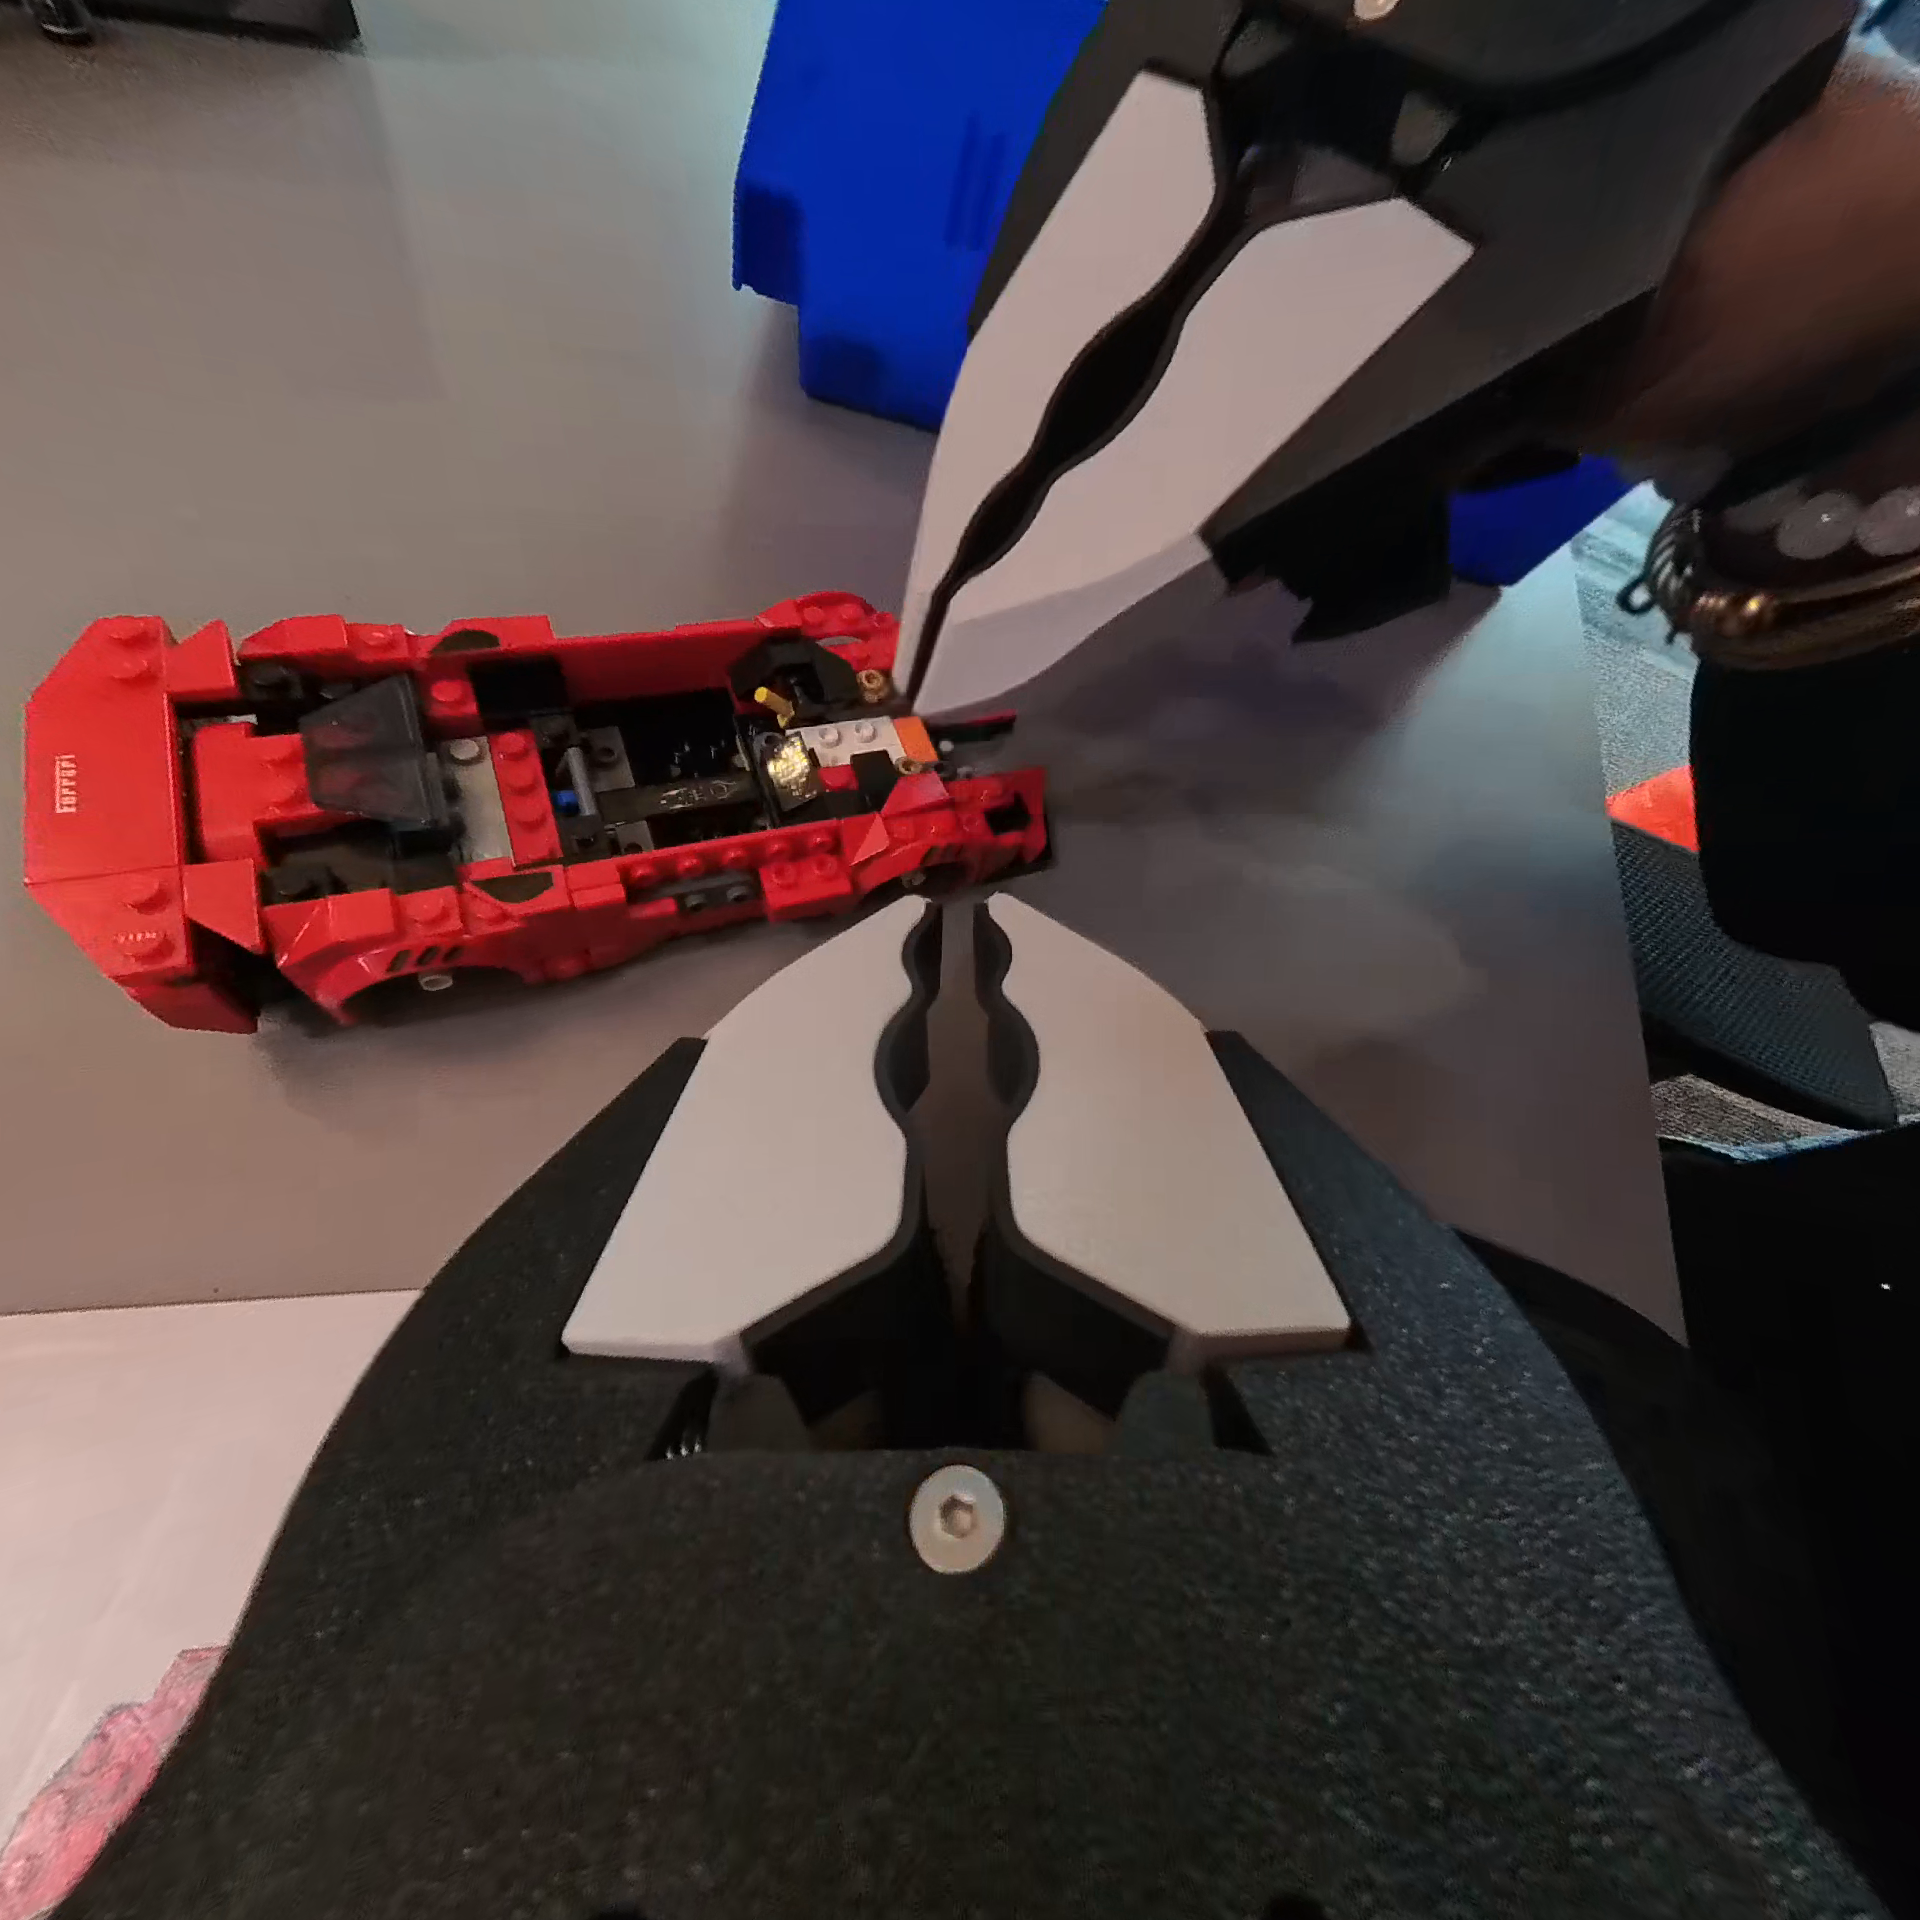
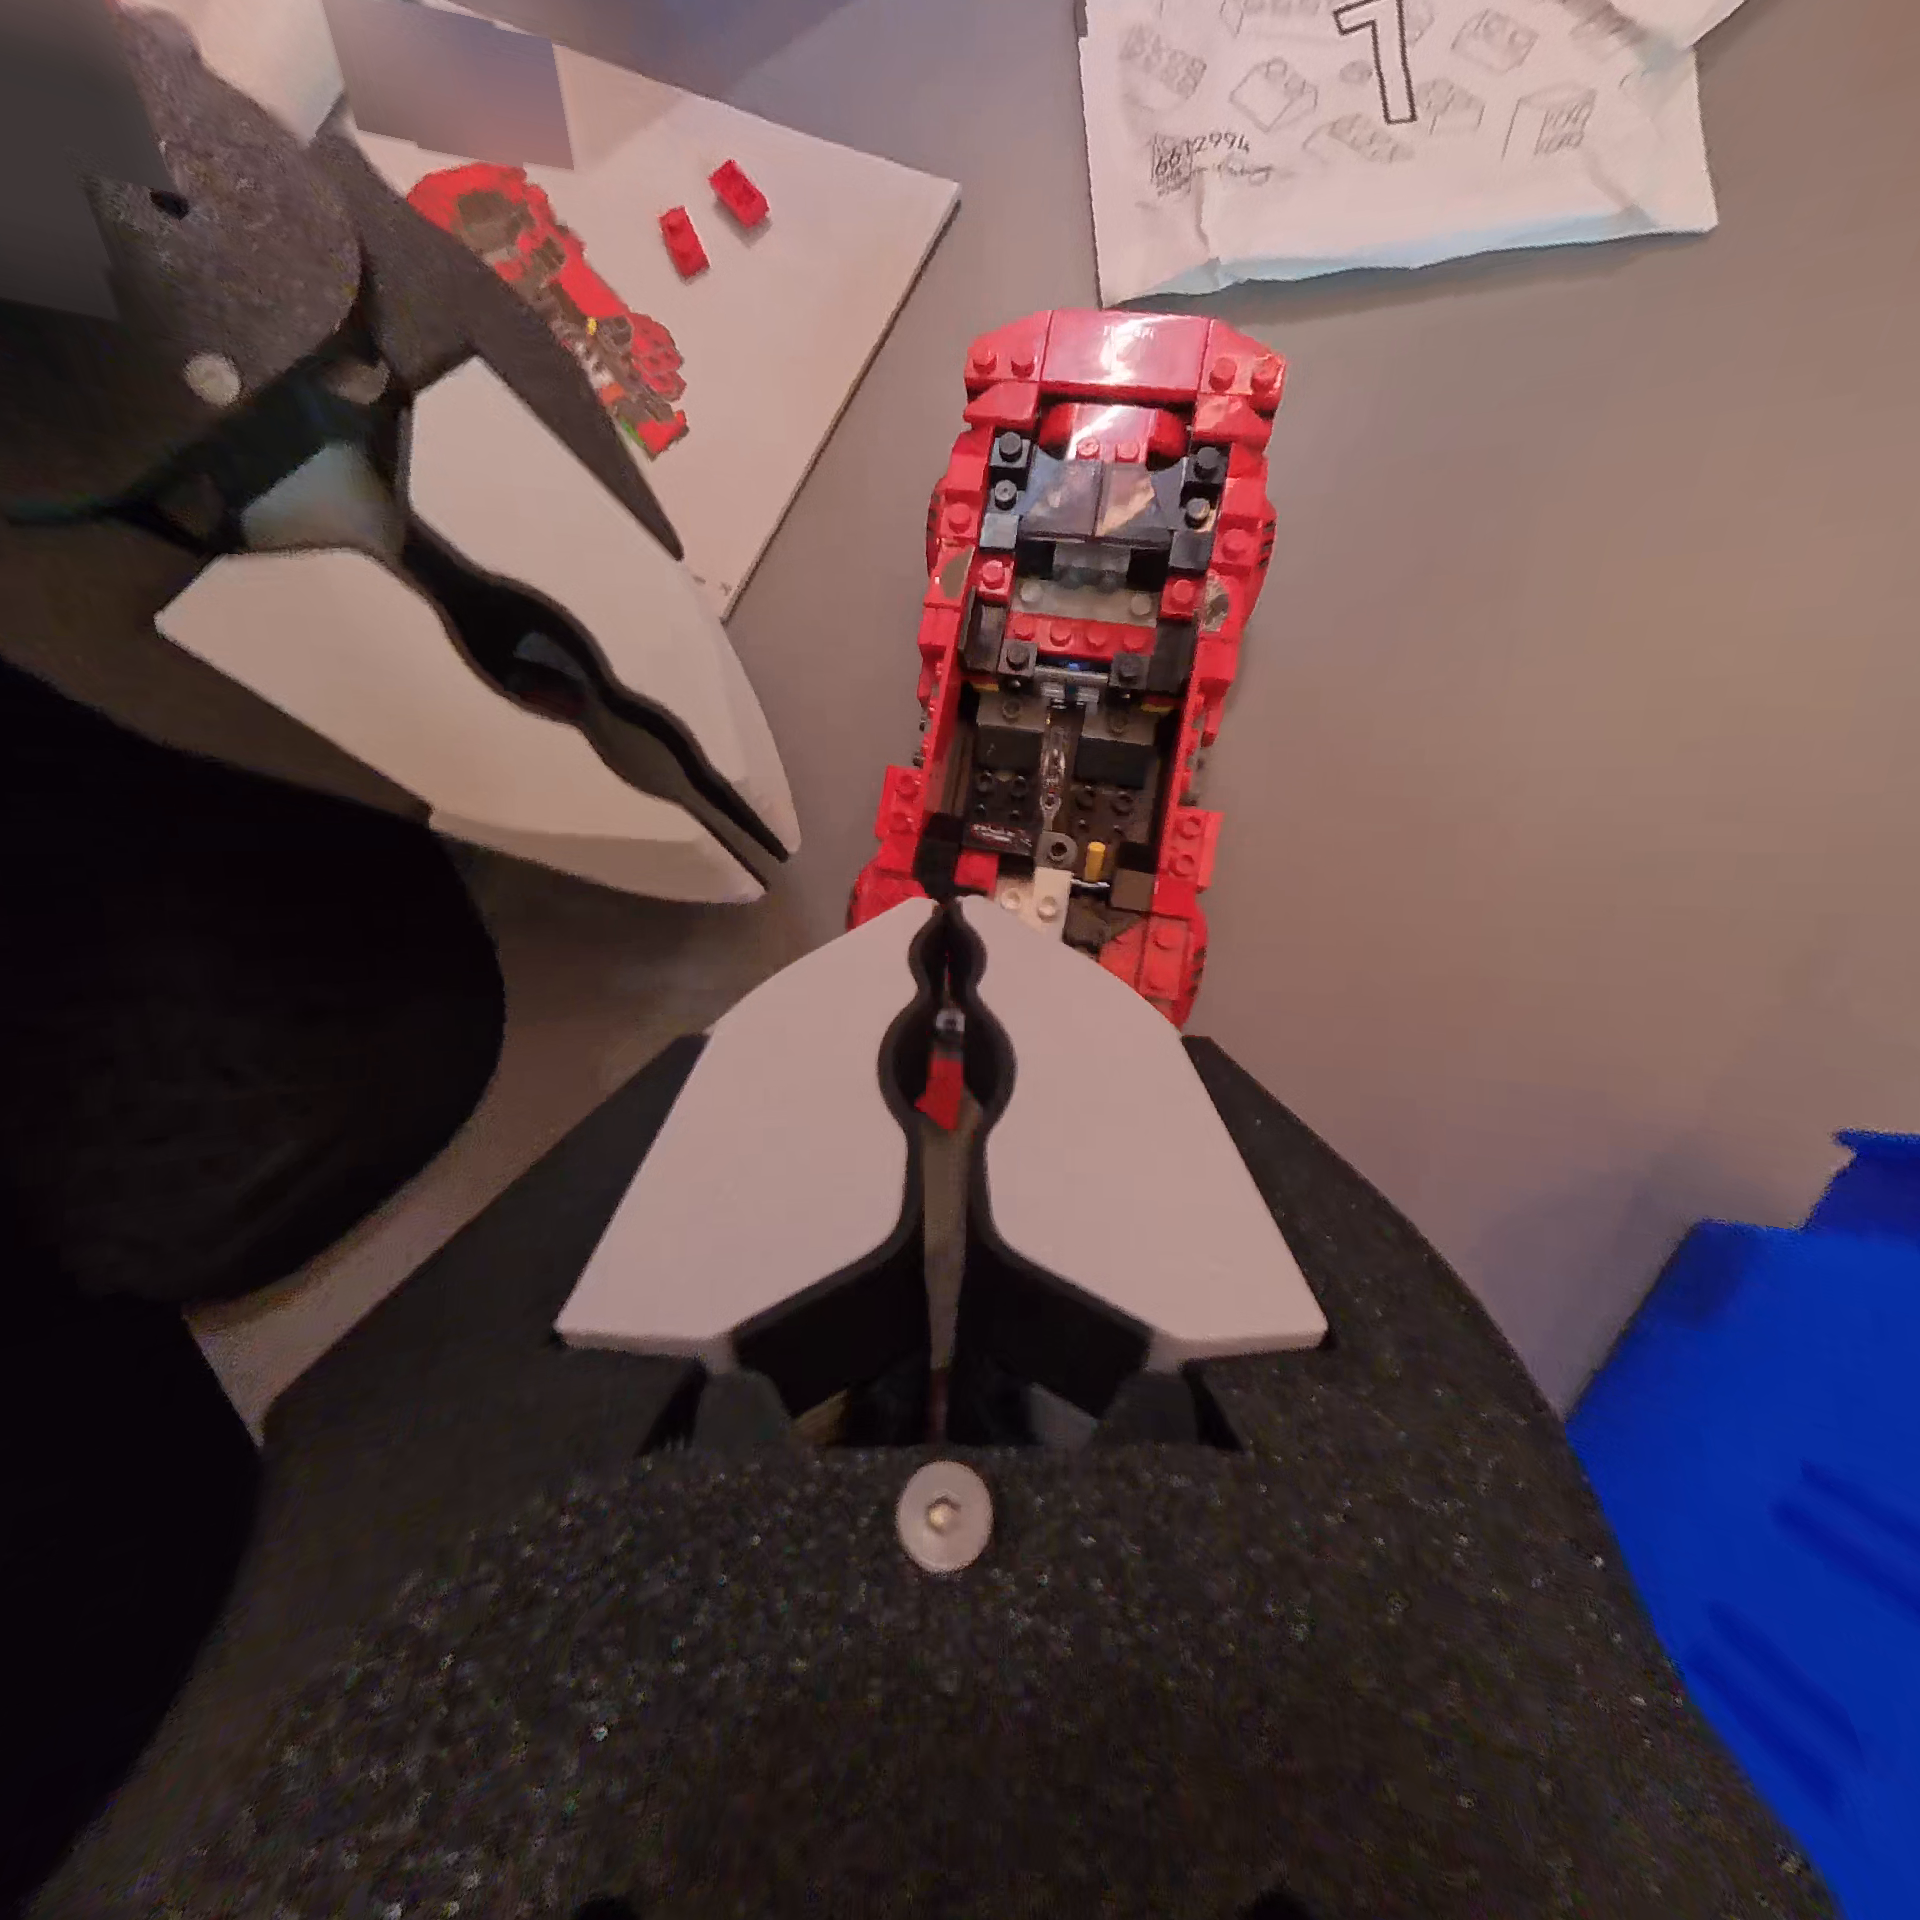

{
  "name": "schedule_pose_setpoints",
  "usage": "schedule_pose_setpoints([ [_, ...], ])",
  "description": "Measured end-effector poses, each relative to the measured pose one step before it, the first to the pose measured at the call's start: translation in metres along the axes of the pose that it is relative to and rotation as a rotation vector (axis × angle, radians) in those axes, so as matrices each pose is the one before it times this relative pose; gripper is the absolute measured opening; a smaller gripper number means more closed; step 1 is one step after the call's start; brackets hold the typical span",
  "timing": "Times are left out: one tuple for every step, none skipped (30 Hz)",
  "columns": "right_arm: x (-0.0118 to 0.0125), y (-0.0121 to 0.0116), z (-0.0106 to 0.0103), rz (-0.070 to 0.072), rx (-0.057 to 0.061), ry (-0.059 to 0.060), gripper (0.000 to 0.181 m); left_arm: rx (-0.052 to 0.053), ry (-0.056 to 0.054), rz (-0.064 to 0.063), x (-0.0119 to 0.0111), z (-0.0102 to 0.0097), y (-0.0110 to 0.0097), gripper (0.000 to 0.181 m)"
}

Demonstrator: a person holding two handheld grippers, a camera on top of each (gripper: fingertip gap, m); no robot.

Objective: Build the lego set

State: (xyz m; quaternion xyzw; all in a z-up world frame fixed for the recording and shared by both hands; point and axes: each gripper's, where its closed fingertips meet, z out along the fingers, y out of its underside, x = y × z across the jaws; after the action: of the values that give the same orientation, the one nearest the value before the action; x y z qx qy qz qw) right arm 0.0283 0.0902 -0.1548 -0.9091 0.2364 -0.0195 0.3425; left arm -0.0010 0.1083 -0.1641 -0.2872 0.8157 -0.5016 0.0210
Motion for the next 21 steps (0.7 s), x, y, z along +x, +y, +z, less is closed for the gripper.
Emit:
schedule_pose_setpoints([
  [0.00047,0.00233,-0.00108,-0.0463,-0.0152,-0.0124,0.0,-0.0048,0.0014,-0.0039,-0.00025,0.00057,0.00058,0.005],
  [-0.00056,0.00197,0.00038,-0.0543,-0.0166,-0.0182,0.0,-0.0061,0.0007,-0.002,-0.0003,0.00067,0.00056,0.006],
  [-0.00037,0.00115,0.00133,-0.0493,-0.0156,-0.0125,0.0,-0.0053,-0.0006,0.0001,-0.00028,0.00085,0.00036,0.005],
  [-0.00058,0.00056,0.00159,-0.0428,-0.0167,-0.0117,0.0,-0.0044,-0.0014,0.0021,-0.00027,0.00083,0.00012,0.005],
  [-0.00086,-0.00051,0.00117,-0.0406,-0.0118,-0.0128,0.0,-0.0035,-0.0021,0.0019,-0.00043,0.00073,0.00008,0.005],
  [-0.00093,-0.0012,0.00075,-0.0376,-0.0067,-0.0116,0.0,-0.0002,-0.0025,0.0001,-0.00053,0.00059,-0.00029,0.005],
  [-0.00126,-0.0011,0.00088,-0.029,-0.007,-0.0133,0.0,0.0011,-0.0009,-0.0017,-0.00053,0.00038,-0.0005,0.005],
  [-0.00055,-0.00053,0.00124,-0.0196,-0.0113,-0.0092,0.0,0.0002,0.0003,-0.0036,-0.00043,0.00043,-0.00039,0.005],
  [-0.00058,-0.0006,0.00159,-0.0184,-0.0097,-0.0093,0.0,-0.0012,0.0005,-0.0038,-0.00043,0.00044,-0.00005,0.005],
  [-0.00063,0.0003,0.00182,-0.0156,-0.0119,-0.0088,0.0,-0.0031,0.0012,-0.0028,-0.00022,0.00055,0.00022,0.005],
  [-0.00027,0.00117,0.00174,-0.0125,-0.0167,-0.0056,0.0,-0.0044,0.0009,-0.0027,-0.00024,0.00059,0.00044,0.005],
  [0.00024,0.00158,0.00131,-0.0102,-0.0169,-0.0011,0.0,-0.0055,0.0016,-0.0022,-0.00003,0.00075,0.00046,0.005],
  [-0.00008,0.00145,0.00109,-0.008,-0.0137,-0.0011,0.0,-0.0045,0.0013,-0.0009,-0.00002,0.00063,0.00038,0.005],
  [-0.00012,0.00054,0.00065,-0.0039,-0.0068,-0.001,0.0,-0.0027,0.001,0.0,0.00007,0.00064,0.00015,0.005],
  [0.00014,-0.00101,-0.00013,0.0005,0.0048,0.0022,0.0,-0.0014,0.001,-0.0001,0.00003,0.00047,-0.00011,0.005],
  [0.00041,-0.0011,-0.00019,0.0013,0.005,0.0032,0.0,-0.0012,0.0011,-0.0007,-0.00003,0.00057,-0.0001,0.005],
  [0.00042,-0.00053,-0.00003,0.0012,0.0002,0.0033,0.0,-0.002,0.001,-0.0016,-0.00013,0.00051,0.00007,0.005],
  [0.00083,0.0007,0.00045,0.0015,-0.008,0.0062,0.0,-0.002,0.0019,-0.0023,0.0,0.00062,-0.00001,0.004],
  [0.00051,0.00117,0.00087,0.0014,-0.0112,0.0048,0.0,-0.002,0.0021,-0.0023,0.00002,0.00062,-0.00002,0.004],
  [-0.00054,-0.00087,0.00015,0.0018,0.0017,-0.0012,0.0,-0.0031,0.0013,-0.0019,-0.0001,0.00067,0.00016,0.003],
  [-0.00087,-0.00025,0.00037,-0.0035,-0.0034,-0.0003,0.0,-0.0043,0.0012,-0.0015,-0.00005,0.00055,0.00037,0.003],
])
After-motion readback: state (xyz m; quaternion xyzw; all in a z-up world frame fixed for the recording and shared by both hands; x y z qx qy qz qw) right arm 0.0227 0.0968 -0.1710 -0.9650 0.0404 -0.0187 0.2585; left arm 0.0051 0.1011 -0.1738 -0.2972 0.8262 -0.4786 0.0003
